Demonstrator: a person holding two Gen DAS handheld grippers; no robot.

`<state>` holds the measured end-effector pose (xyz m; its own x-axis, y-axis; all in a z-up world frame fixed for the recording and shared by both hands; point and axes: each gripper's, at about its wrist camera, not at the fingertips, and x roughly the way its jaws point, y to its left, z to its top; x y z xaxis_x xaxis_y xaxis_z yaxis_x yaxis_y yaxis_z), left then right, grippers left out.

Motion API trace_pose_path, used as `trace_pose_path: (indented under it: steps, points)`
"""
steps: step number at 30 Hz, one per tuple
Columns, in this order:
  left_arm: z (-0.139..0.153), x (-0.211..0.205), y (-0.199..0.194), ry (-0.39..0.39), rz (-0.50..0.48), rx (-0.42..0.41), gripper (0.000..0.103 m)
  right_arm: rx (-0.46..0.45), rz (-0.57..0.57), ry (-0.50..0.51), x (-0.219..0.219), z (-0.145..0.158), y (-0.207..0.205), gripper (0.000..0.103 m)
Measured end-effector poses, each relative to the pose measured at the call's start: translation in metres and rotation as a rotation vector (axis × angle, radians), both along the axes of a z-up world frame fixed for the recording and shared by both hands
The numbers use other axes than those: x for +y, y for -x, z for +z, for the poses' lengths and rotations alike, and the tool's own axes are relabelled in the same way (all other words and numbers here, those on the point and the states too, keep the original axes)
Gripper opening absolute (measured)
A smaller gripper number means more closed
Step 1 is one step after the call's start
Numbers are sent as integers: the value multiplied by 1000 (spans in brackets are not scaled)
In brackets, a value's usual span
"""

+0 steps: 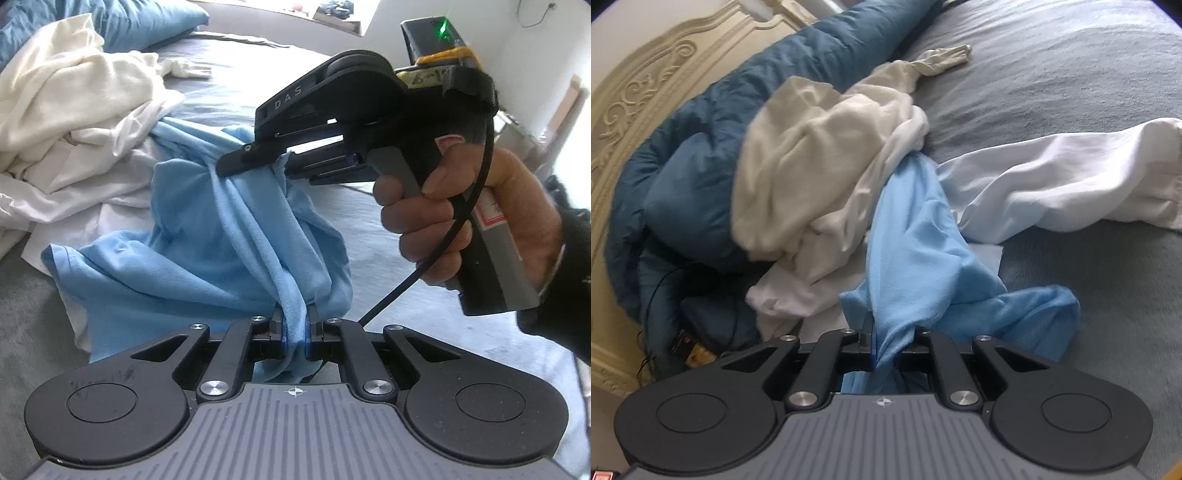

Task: Fold clothes

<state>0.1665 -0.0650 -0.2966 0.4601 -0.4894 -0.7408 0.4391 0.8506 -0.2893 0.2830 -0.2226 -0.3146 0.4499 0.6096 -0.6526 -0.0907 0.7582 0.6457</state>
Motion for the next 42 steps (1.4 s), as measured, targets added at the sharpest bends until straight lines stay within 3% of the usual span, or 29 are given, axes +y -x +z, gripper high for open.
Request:
trace_pose_path:
  steps: [9,15,23,24,30,31,33,36,37,42]
  points:
    - [16,-15,50,38,-84,23,6,0,-14,-39,-25,29,68,10]
    - [29,-34,96,43,-202,62,6,35,-76,-22,-55,50,141,10]
    - [22,-56,143,51,-352,187,9,174,-240,66,-126,59,256,10]
    - [19,-59,148,50,-366,207,11,194,-260,80,-133,57,270,10]
    - [12,-59,147,71,-363,335,50,283,-326,207,-152,24,323,10]
    - [14,-57,146,75,-351,351,56,290,-327,242,-151,15,328,12]
    - [18,-52,136,77,-319,358,60,298,-297,311,-151,-3,335,17]
    - [19,-46,115,58,-273,335,62,313,-303,364,-151,-6,342,31]
    - [19,-45,108,41,-255,315,62,318,-305,382,-151,-7,344,39]
    - [0,-41,74,-120,-139,190,62,276,-397,416,-163,22,362,56]
